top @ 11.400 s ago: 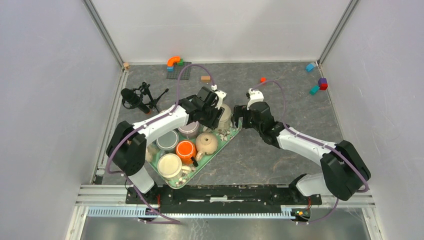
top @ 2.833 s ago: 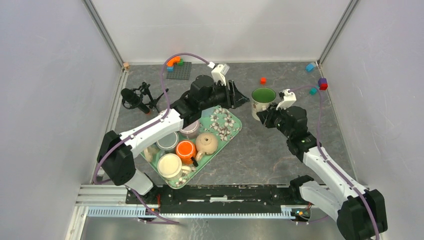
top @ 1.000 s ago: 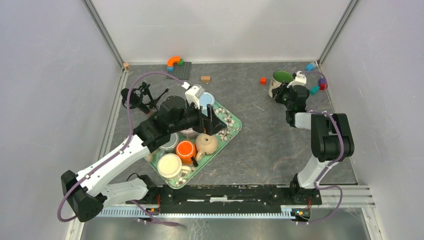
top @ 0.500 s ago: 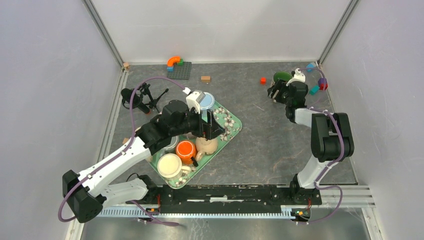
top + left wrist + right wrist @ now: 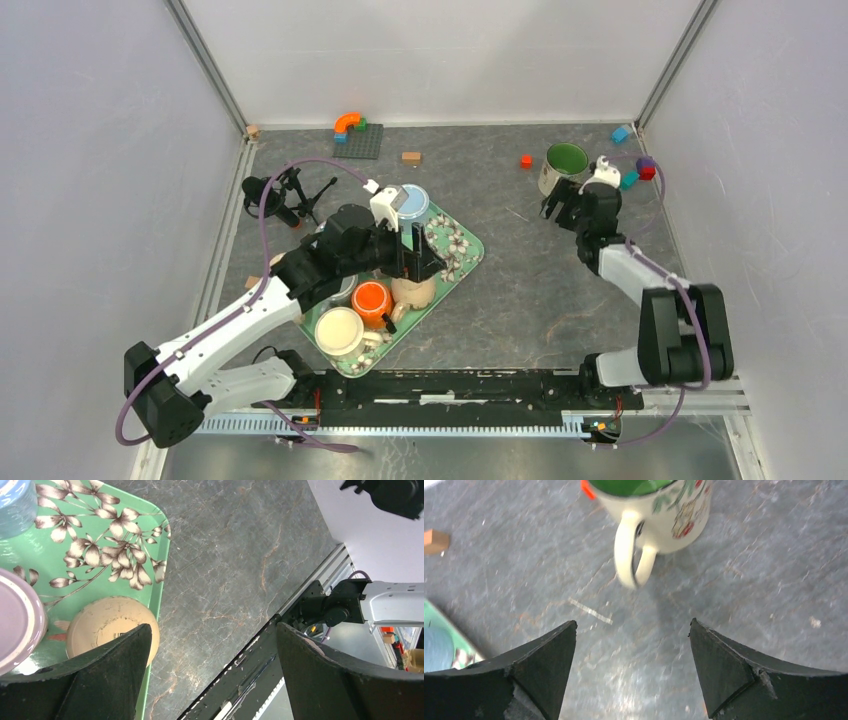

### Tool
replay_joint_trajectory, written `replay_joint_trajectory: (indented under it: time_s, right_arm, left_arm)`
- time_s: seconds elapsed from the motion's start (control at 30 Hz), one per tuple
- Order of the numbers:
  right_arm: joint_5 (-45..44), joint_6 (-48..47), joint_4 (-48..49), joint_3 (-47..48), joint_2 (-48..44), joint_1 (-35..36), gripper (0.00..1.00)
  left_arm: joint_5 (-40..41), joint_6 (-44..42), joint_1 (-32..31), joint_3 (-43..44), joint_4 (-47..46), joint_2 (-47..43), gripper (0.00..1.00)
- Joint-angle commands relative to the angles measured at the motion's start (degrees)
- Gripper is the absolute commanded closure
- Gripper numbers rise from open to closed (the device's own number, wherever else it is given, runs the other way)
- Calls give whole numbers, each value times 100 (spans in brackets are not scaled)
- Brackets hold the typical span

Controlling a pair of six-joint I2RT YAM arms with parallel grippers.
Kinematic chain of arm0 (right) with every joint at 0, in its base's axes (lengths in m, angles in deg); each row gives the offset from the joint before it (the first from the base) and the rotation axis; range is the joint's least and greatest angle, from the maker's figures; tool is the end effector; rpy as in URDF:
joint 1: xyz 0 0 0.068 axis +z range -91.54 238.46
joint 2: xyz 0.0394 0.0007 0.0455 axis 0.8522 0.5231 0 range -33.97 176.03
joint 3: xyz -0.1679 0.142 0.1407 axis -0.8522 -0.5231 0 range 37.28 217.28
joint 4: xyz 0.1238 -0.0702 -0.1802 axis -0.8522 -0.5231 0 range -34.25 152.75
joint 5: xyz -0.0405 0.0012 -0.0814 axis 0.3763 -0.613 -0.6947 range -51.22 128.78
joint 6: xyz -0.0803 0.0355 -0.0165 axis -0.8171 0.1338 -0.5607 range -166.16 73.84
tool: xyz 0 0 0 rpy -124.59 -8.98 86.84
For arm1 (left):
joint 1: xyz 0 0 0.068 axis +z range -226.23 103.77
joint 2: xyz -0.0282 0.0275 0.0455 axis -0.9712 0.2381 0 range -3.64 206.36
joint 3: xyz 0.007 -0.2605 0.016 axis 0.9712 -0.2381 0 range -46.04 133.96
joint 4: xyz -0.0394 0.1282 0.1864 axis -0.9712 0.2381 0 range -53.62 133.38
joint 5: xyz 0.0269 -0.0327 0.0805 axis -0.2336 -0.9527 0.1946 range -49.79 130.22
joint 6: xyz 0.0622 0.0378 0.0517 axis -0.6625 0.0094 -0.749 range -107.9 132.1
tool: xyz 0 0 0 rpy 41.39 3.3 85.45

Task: Turn the mug right side up
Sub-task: Turn over the cup on the tray.

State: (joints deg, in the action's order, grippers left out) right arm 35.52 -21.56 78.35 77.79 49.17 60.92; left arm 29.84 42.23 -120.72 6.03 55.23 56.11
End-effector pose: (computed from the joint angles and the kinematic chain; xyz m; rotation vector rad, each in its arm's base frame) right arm 0.3222 0.0094 0.1953 0.4288 2.0047 0.2371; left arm 0.1656 -0.1828 0.2944 0.3928 2.1409 -0.9716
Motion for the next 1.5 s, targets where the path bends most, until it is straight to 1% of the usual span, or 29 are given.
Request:
replay_joint_trajectory:
  time_s: [0.0,0.07,0.13,0.27,0.37,0.5,0.6,0.67,0.77,0.87,0.97,1.1,1.3,1.47]
  right_arm:
    - [-338,-145,-444,-551,-790,483,11]
    - [-620,-167,-705,-766,-1161,881,11]
    - [-697,-64,-855,-967,-1524,1237,10]
    - [-591,244,-1195,-1332,-2172,1910,9]
    - [-436,354,-1517,-1643,-2680,2417,6]
    - [-254,467,-2076,-1985,-3274,3018,5]
    - [-45,473,-2727,-1843,-3541,3259,4]
    - [-55,348,-3169,-1590,-3754,3280,3]
    - [-398,162,-3766,-1286,-3992,3285,2]
    - [-459,-147,-4065,-1095,-4046,3286,2]
    - [-512,-251,-3995,-1015,-4074,3281,2]
    - [-446,-389,-3597,-863,-4013,3284,2]
    - [-489,-255,-2837,-1128,-3762,3282,2]
    - [-741,-223,-2626,-1176,-3333,3286,2]
  left_arm:
    - [119,73,-7,-39,49,-124,0]
    - [141,85,-7,-48,152,-108,0]
    - [176,122,-2,-56,263,-77,0]
    - [312,141,-7,-98,590,-25,0]
    - [211,63,-15,-259,670,-63,0]
    - [232,84,-57,-482,857,-14,0]
    - [298,119,-110,-570,1009,117,0]
    - [389,176,-179,-580,1012,195,0]
    - [484,215,-281,-469,1029,444,0]
    - [681,238,-378,-388,1036,655,0]
    - [746,297,-439,-307,1062,897,0]
    - [871,399,-523,-228,1089,1003,0]
    - [780,817,-526,-23,472,1494,0]
    - [1023,899,-499,258,-88,2084,0]
